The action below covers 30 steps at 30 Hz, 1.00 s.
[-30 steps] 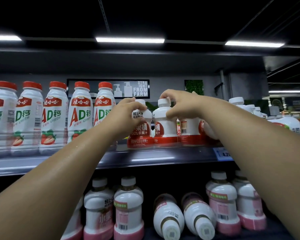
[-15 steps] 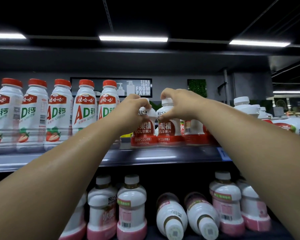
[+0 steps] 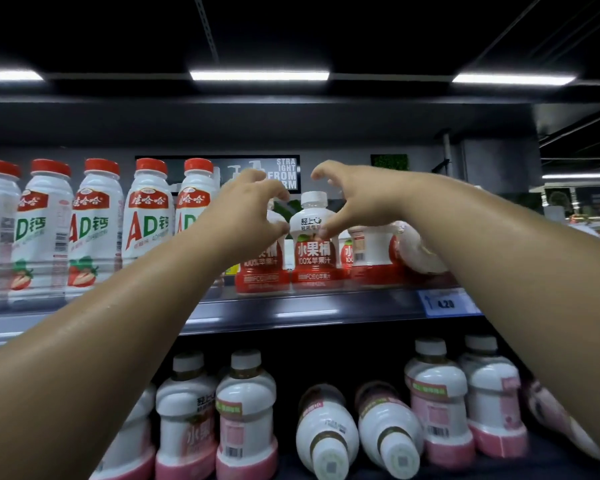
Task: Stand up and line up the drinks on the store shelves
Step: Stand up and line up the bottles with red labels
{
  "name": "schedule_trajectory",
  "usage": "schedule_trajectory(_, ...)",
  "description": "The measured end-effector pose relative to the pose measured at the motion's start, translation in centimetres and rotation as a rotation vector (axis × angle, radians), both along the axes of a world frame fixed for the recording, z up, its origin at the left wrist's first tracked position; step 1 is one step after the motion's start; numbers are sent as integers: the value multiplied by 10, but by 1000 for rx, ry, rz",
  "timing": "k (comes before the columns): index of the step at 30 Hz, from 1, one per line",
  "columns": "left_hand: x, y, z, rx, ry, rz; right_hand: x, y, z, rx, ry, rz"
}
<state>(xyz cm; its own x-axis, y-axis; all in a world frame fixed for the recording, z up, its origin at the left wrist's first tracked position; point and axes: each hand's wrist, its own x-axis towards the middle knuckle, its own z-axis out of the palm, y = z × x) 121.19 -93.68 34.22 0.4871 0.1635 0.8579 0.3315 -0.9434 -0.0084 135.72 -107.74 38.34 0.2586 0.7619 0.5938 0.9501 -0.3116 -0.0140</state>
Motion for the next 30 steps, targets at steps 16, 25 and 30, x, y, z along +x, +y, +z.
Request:
schedule_trajectory(16, 85, -93, -10, 91, 166, -209, 54, -125, -27, -119, -160, -27)
schedule_trajectory(25, 102, -92, -4, 39, 102, -125, 86, -112, -12, 188, -126, 121)
schedule_trajectory(30, 113, -93, 18, 26, 83, -86, 100, -97, -2, 203, -37, 45)
